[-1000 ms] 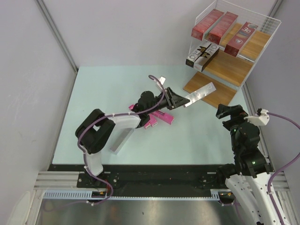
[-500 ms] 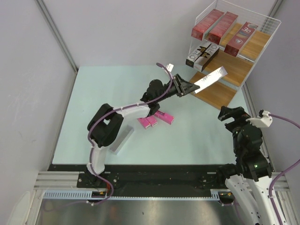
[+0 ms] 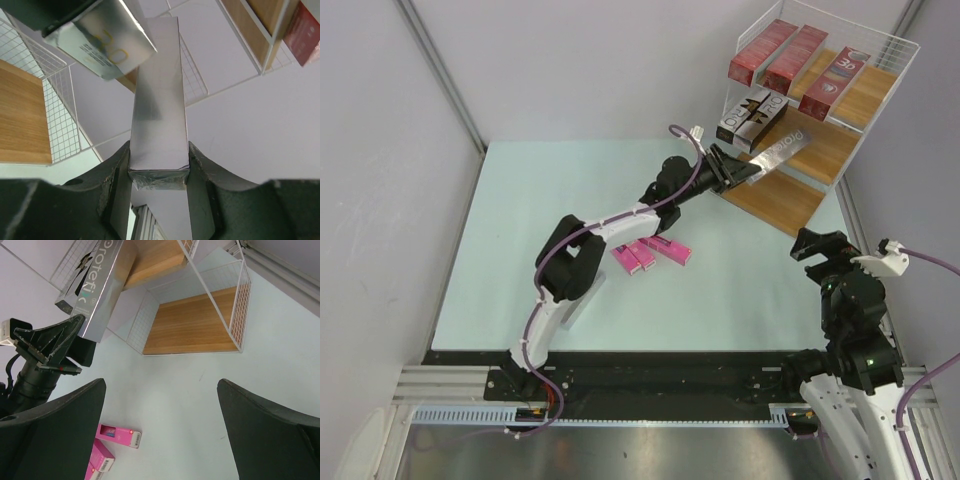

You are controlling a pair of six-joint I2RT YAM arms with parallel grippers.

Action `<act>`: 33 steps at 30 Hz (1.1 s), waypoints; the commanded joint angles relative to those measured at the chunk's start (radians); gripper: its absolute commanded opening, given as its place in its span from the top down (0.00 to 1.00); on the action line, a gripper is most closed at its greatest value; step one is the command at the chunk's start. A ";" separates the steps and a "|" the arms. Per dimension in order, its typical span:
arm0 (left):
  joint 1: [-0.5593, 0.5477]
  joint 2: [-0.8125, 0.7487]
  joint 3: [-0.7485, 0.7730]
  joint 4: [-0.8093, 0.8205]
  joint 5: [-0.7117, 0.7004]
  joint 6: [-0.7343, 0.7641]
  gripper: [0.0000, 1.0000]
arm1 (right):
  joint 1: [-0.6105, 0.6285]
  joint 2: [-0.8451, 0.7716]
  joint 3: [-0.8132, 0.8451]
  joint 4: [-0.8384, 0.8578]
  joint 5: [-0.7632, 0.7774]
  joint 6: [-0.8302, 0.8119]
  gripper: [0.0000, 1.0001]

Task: Place and organize the toothpastes onto the shelf
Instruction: Place the toothpaste on the shelf.

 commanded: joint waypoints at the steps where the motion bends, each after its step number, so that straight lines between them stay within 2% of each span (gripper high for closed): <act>1: -0.013 0.029 0.105 0.022 -0.055 -0.074 1.00 | -0.003 -0.007 0.042 -0.009 0.029 -0.028 0.00; 14: -0.030 0.083 0.169 -0.021 -0.229 -0.159 0.99 | -0.004 -0.013 0.056 -0.026 0.035 -0.042 0.00; 17: -0.031 0.101 0.209 -0.051 -0.250 -0.170 0.96 | -0.003 -0.021 0.058 -0.034 0.041 -0.043 0.00; 19: -0.033 0.115 0.246 -0.085 -0.273 -0.176 0.90 | -0.004 -0.024 0.058 -0.037 0.041 -0.045 0.00; 23: -0.035 0.141 0.329 -0.168 -0.299 -0.180 0.89 | -0.003 -0.031 0.059 -0.044 0.040 -0.049 0.00; 26: -0.041 0.155 0.386 -0.223 -0.324 -0.168 0.82 | -0.003 -0.033 0.061 -0.049 0.037 -0.048 0.00; 27: -0.042 0.158 0.395 -0.228 -0.329 -0.165 0.77 | -0.003 -0.031 0.062 -0.051 0.037 -0.051 0.00; 33: -0.042 0.159 0.393 -0.229 -0.326 -0.160 0.59 | -0.004 -0.038 0.062 -0.060 0.035 -0.050 0.00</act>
